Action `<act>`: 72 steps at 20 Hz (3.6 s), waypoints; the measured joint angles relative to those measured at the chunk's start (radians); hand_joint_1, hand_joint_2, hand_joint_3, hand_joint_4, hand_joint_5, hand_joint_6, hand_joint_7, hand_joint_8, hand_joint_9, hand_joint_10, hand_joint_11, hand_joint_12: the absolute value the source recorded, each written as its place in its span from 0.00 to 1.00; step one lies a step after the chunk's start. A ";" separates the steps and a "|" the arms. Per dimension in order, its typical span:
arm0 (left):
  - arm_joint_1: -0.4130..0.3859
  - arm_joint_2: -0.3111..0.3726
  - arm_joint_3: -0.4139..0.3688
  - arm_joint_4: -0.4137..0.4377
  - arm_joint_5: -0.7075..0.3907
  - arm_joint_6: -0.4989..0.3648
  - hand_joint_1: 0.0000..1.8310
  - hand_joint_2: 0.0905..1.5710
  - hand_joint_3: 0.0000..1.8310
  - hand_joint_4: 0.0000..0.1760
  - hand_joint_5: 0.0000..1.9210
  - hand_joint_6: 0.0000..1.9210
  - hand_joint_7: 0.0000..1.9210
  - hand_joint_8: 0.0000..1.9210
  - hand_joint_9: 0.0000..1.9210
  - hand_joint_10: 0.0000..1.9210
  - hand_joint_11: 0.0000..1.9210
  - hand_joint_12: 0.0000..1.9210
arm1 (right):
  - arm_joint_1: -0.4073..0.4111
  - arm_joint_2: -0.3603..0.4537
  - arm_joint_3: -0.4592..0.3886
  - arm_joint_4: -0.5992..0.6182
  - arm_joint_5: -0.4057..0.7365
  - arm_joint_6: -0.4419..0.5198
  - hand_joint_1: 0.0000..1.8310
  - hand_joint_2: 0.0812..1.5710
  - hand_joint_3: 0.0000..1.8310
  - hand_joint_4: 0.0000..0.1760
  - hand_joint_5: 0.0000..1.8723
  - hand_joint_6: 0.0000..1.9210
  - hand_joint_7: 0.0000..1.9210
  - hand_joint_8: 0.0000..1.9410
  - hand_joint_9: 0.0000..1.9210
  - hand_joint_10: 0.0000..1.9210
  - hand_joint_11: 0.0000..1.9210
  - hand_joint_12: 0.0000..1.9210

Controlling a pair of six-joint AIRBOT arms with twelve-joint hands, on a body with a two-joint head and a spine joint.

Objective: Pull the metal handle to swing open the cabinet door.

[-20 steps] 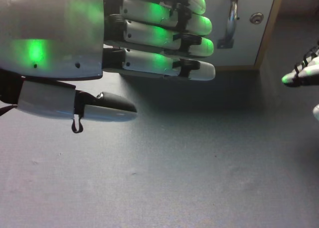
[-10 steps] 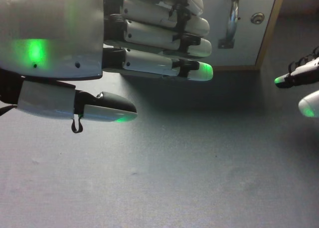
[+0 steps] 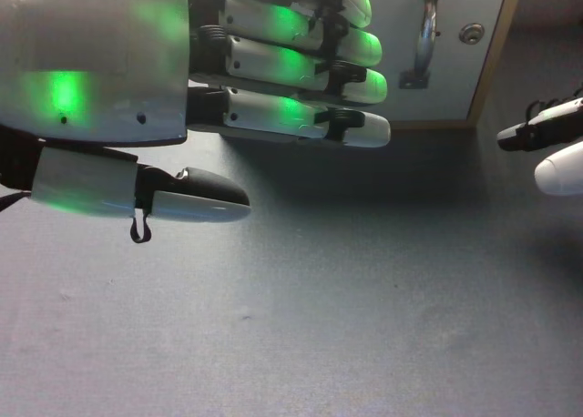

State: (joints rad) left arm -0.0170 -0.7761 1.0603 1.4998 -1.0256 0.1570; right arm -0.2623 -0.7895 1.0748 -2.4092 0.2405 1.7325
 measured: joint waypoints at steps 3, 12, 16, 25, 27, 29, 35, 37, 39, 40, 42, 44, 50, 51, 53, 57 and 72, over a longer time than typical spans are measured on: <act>0.000 0.000 0.000 0.000 -0.001 0.000 0.00 0.99 0.00 0.00 0.17 0.00 0.18 0.00 0.18 0.00 0.00 0.39 | -0.031 -0.002 -0.003 0.109 -0.051 0.000 0.00 0.92 0.00 0.00 0.11 0.00 0.13 0.00 0.12 0.00 0.00 0.32; 0.000 0.000 0.000 0.000 -0.001 0.000 0.00 0.99 0.00 0.00 0.17 0.00 0.19 0.00 0.18 0.00 0.00 0.41 | -0.068 -0.074 0.039 0.414 -0.186 0.000 0.00 0.92 0.00 0.00 0.12 0.00 0.14 0.00 0.13 0.00 0.00 0.36; 0.000 0.000 0.000 0.000 0.000 0.000 0.00 1.00 0.00 0.00 0.17 0.00 0.20 0.00 0.19 0.00 0.00 0.42 | -0.090 -0.088 0.065 0.562 -0.206 0.000 0.00 0.92 0.00 0.00 0.13 0.00 0.14 0.00 0.13 0.00 0.00 0.36; 0.000 0.000 0.000 0.000 0.000 0.000 0.00 1.00 0.00 0.00 0.17 0.00 0.19 0.00 0.19 0.00 0.00 0.41 | -0.103 -0.101 0.091 0.921 -0.319 0.016 0.00 0.92 0.00 0.00 0.14 0.00 0.15 0.00 0.14 0.01 0.00 0.38; 0.000 0.000 0.000 0.000 0.000 0.000 0.00 1.00 0.00 0.00 0.18 0.00 0.20 0.00 0.19 0.00 0.00 0.41 | -0.103 -0.116 0.106 0.994 -0.358 0.019 0.00 0.92 0.00 0.00 0.14 0.00 0.15 0.00 0.14 0.00 0.00 0.38; 0.000 0.000 0.000 0.000 0.000 0.000 0.00 1.00 0.00 0.00 0.18 0.00 0.20 0.00 0.19 0.00 0.00 0.41 | -0.103 -0.127 0.108 1.057 -0.370 0.019 0.00 0.91 0.00 0.00 0.14 0.00 0.15 0.00 0.13 0.00 0.00 0.38; 0.000 0.000 0.000 0.000 0.000 0.000 0.00 1.00 0.00 0.00 0.18 0.00 0.20 0.00 0.19 0.00 0.00 0.42 | -0.090 -0.164 0.060 1.179 -0.407 0.020 0.00 0.91 0.00 0.00 0.13 0.00 0.15 0.00 0.13 0.00 0.00 0.36; 0.000 0.000 0.000 0.000 -0.001 0.000 0.00 1.00 0.01 0.00 0.19 0.00 0.21 0.00 0.20 0.00 0.01 0.42 | -0.086 -0.172 0.039 1.181 -0.409 0.020 0.00 0.92 0.00 0.00 0.13 0.00 0.15 0.00 0.13 0.00 0.00 0.38; 0.000 0.000 0.000 0.000 -0.001 0.000 0.00 1.00 0.01 0.00 0.19 0.00 0.21 0.00 0.20 0.00 0.01 0.42 | -0.079 -0.175 0.031 1.185 -0.408 0.020 0.00 0.92 0.00 0.00 0.13 0.00 0.15 0.00 0.13 0.00 0.00 0.38; 0.000 0.000 0.000 0.000 0.000 0.000 0.00 1.00 0.01 0.00 0.19 0.00 0.21 0.00 0.20 0.00 0.01 0.42 | -0.071 -0.174 0.025 1.186 -0.415 0.020 0.00 0.92 0.00 0.00 0.13 0.00 0.14 0.00 0.13 0.00 0.00 0.38; 0.000 0.000 0.000 0.000 0.000 0.000 0.00 1.00 0.01 0.00 0.18 0.00 0.21 0.00 0.20 0.00 0.01 0.42 | -0.064 -0.175 0.021 1.187 -0.427 0.021 0.00 0.92 0.00 0.00 0.13 0.00 0.14 0.00 0.13 0.00 0.00 0.37; 0.000 0.000 0.000 0.000 0.000 0.000 0.00 1.00 0.01 0.00 0.18 0.00 0.20 0.00 0.19 0.00 0.01 0.42 | -0.055 -0.179 0.021 1.188 -0.444 0.021 0.00 0.92 0.00 0.00 0.13 0.00 0.14 0.00 0.12 0.00 0.00 0.35; 0.000 0.000 0.000 0.000 -0.001 0.000 0.00 1.00 0.01 0.00 0.17 0.00 0.20 0.00 0.18 0.00 0.00 0.42 | -0.021 -0.204 0.031 1.190 -0.448 0.020 0.00 0.92 0.00 0.00 0.14 0.00 0.15 0.00 0.14 0.00 0.00 0.39; 0.000 0.000 0.000 0.000 0.000 0.000 0.00 1.00 0.01 0.00 0.17 0.00 0.19 0.00 0.18 0.00 0.00 0.42 | -0.013 -0.206 0.038 1.190 -0.454 0.021 0.00 0.92 0.00 0.00 0.14 0.00 0.15 0.00 0.14 0.00 0.00 0.38; 0.000 0.000 0.000 0.000 0.000 0.000 0.00 1.00 0.01 0.00 0.17 0.00 0.19 0.00 0.18 0.00 0.00 0.42 | -0.009 -0.208 0.042 1.191 -0.462 0.021 0.00 0.92 0.00 0.00 0.14 0.00 0.16 0.00 0.15 0.00 0.00 0.42; 0.000 0.000 0.000 0.000 0.000 0.000 0.00 1.00 0.01 0.00 0.16 0.00 0.19 0.00 0.18 0.00 0.00 0.41 | -0.008 -0.232 0.061 1.192 -0.474 0.021 0.00 0.92 0.00 0.00 0.13 0.00 0.15 0.00 0.14 0.00 0.00 0.39; 0.000 0.000 0.000 0.000 0.000 0.000 0.00 1.00 0.01 0.00 0.18 0.00 0.21 0.00 0.19 0.00 0.01 0.43 | 0.001 -0.277 0.137 1.194 -0.454 0.027 0.00 0.92 0.00 0.00 0.14 0.00 0.16 0.00 0.15 0.00 0.00 0.44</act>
State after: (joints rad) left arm -0.0170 -0.7761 1.0603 1.4998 -1.0260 0.1570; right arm -0.2611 -1.0660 1.2121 -1.2152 -0.2138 1.7592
